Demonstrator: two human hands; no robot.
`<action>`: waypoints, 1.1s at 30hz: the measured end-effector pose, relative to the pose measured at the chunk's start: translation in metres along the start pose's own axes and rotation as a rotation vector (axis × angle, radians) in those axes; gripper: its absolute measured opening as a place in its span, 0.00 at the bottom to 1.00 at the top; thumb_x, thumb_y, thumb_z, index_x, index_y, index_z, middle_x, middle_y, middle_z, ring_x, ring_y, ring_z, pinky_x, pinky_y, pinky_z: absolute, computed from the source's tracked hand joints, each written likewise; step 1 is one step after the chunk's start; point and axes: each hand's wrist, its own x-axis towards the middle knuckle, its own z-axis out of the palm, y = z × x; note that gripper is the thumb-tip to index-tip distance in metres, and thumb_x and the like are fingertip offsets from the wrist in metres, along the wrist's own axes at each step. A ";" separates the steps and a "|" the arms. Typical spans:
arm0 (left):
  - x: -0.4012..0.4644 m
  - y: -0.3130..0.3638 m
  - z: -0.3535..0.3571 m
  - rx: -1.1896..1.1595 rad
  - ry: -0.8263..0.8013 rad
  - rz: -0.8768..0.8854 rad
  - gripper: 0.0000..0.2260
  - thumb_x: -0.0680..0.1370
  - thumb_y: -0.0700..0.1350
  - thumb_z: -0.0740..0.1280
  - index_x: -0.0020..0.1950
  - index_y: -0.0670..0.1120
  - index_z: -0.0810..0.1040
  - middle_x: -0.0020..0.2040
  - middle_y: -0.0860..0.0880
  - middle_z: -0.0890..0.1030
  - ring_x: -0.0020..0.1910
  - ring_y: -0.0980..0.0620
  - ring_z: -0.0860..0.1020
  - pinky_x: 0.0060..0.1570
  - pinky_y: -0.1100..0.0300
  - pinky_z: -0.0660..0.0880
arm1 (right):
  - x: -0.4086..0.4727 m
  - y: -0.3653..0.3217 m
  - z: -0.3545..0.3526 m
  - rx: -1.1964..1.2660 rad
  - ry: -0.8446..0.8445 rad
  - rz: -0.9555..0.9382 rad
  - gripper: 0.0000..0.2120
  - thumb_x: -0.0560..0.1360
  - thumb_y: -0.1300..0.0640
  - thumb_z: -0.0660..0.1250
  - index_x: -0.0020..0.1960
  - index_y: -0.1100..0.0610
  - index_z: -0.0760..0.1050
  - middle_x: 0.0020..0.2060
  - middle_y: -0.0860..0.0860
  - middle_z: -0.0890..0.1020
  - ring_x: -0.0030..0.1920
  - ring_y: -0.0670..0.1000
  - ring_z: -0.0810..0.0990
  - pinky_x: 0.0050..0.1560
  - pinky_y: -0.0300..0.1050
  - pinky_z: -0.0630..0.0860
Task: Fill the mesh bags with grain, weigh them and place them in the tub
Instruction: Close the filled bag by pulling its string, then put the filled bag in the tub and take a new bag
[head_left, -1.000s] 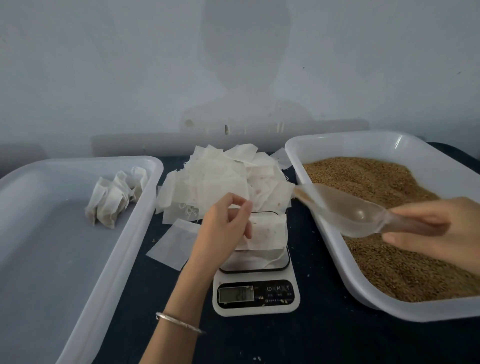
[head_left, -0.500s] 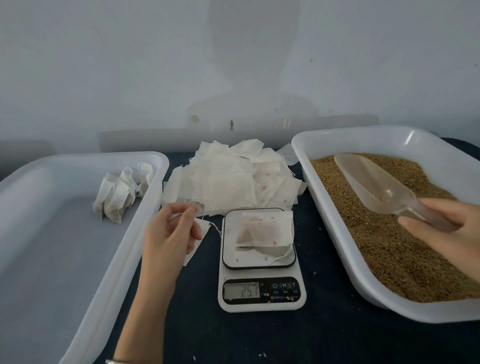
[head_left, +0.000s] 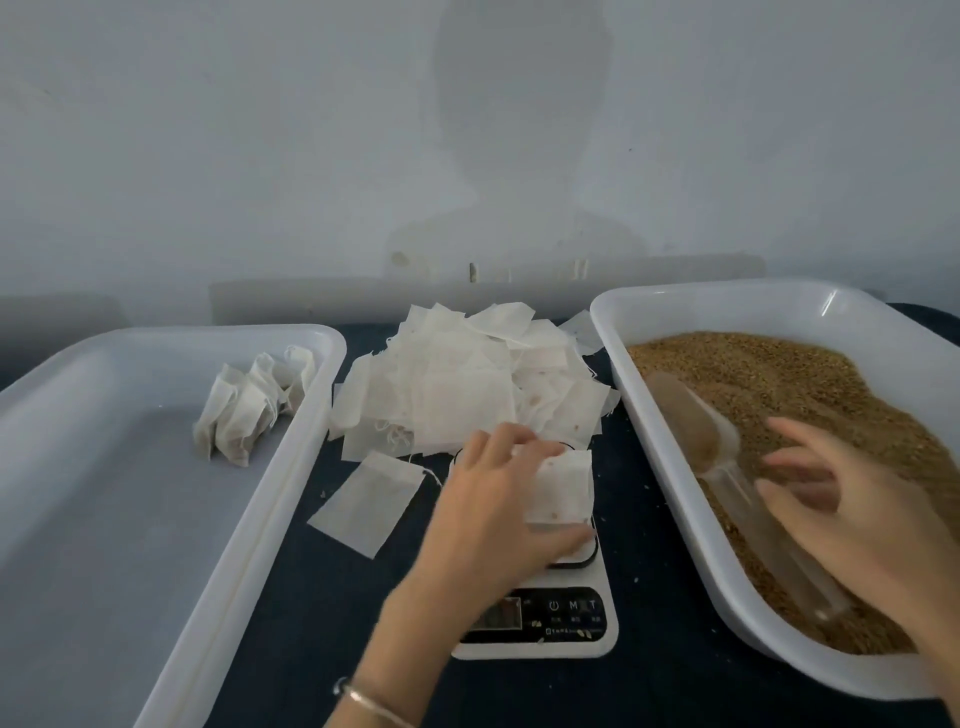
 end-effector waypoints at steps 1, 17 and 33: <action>0.007 0.005 0.009 0.117 -0.024 0.026 0.29 0.70 0.60 0.71 0.68 0.54 0.70 0.63 0.58 0.68 0.61 0.57 0.64 0.60 0.64 0.64 | -0.001 -0.001 -0.001 0.013 -0.005 -0.015 0.26 0.73 0.55 0.70 0.69 0.48 0.69 0.53 0.44 0.79 0.43 0.38 0.75 0.39 0.31 0.65; 0.041 -0.071 -0.142 -0.570 0.228 -0.437 0.08 0.80 0.40 0.63 0.41 0.44 0.76 0.32 0.50 0.76 0.29 0.57 0.75 0.28 0.65 0.71 | -0.027 -0.169 0.088 0.552 0.006 -0.530 0.15 0.73 0.61 0.67 0.57 0.49 0.77 0.45 0.39 0.79 0.49 0.37 0.77 0.45 0.29 0.75; 0.001 -0.271 -0.156 -0.006 -0.004 -0.716 0.28 0.68 0.44 0.76 0.66 0.43 0.72 0.59 0.46 0.73 0.59 0.47 0.72 0.57 0.53 0.70 | -0.029 -0.177 0.155 0.352 -0.237 -0.582 0.17 0.75 0.56 0.65 0.61 0.42 0.72 0.49 0.34 0.72 0.52 0.35 0.71 0.51 0.26 0.68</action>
